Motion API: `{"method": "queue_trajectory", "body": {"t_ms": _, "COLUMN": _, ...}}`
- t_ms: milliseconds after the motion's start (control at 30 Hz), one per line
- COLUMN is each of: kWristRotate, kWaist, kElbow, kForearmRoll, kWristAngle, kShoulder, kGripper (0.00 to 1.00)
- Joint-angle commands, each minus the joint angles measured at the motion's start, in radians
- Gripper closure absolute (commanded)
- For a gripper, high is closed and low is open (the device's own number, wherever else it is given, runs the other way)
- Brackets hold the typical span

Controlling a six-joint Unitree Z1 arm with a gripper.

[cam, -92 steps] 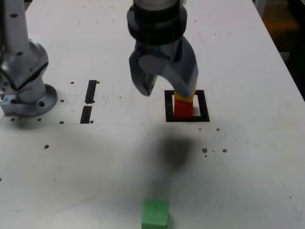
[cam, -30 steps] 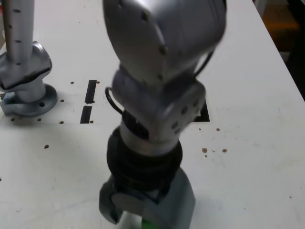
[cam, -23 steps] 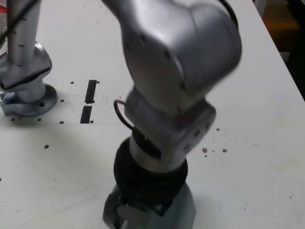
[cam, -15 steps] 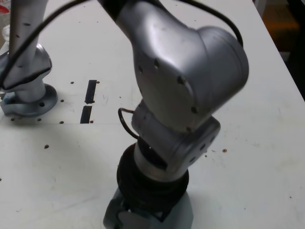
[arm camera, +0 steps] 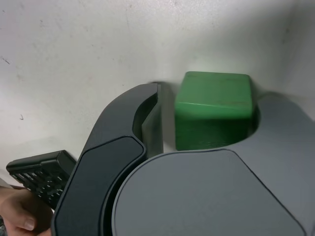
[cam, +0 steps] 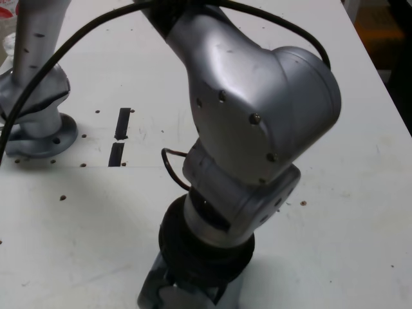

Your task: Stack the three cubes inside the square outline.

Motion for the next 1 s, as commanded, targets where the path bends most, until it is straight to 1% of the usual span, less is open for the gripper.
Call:
{"method": "queue_trajectory", "body": {"t_ms": 0, "kWristRotate": 0.005, "kWaist": 0.002, "kElbow": -0.008, "kForearmRoll": -0.005, "kWristAngle": -0.003, "kShoulder": 0.003, "kGripper": 0.65}}
{"method": "queue_trajectory", "body": {"t_ms": 67, "kWristRotate": 0.012, "kWaist": 0.002, "kElbow": -0.011, "kForearmRoll": -0.011, "kWristAngle": -0.004, "kShoulder": 0.002, "kGripper": 0.71}}
{"method": "queue_trajectory", "body": {"t_ms": 133, "kWristRotate": 0.02, "kWaist": 0.002, "kElbow": -0.014, "kForearmRoll": -0.015, "kWristAngle": -0.004, "kShoulder": 0.001, "kGripper": 0.74}}
{"method": "queue_trajectory", "body": {"t_ms": 300, "kWristRotate": 0.029, "kWaist": 0.0, "kElbow": -0.013, "kForearmRoll": -0.008, "kWristAngle": -0.003, "kShoulder": -0.017, "kGripper": 0.79}}
{"method": "queue_trajectory", "body": {"t_ms": 433, "kWristRotate": 0.018, "kWaist": -0.003, "kElbow": -0.014, "kForearmRoll": 0.026, "kWristAngle": 0.013, "kShoulder": -0.042, "kGripper": 0.81}}
{"method": "queue_trajectory", "body": {"t_ms": 533, "kWristRotate": -0.001, "kWaist": -0.008, "kElbow": -0.015, "kForearmRoll": 0.064, "kWristAngle": 0.033, "kShoulder": -0.068, "kGripper": 0.82}}
{"method": "queue_trajectory", "body": {"t_ms": 633, "kWristRotate": -0.037, "kWaist": -0.014, "kElbow": -0.03, "kForearmRoll": 0.145, "kWristAngle": 0.078, "kShoulder": -0.121, "kGripper": 0.82}}
{"method": "queue_trajectory", "body": {"t_ms": 800, "kWristRotate": -0.055, "kWaist": -0.013, "kElbow": -0.065, "kForearmRoll": 0.247, "kWristAngle": 0.133, "kShoulder": -0.185, "kGripper": 0.82}}
{"method": "queue_trajectory", "body": {"t_ms": 967, "kWristRotate": -0.048, "kWaist": 0.011, "kElbow": -0.075, "kForearmRoll": 0.31, "kWristAngle": 0.166, "kShoulder": -0.256, "kGripper": 0.82}}
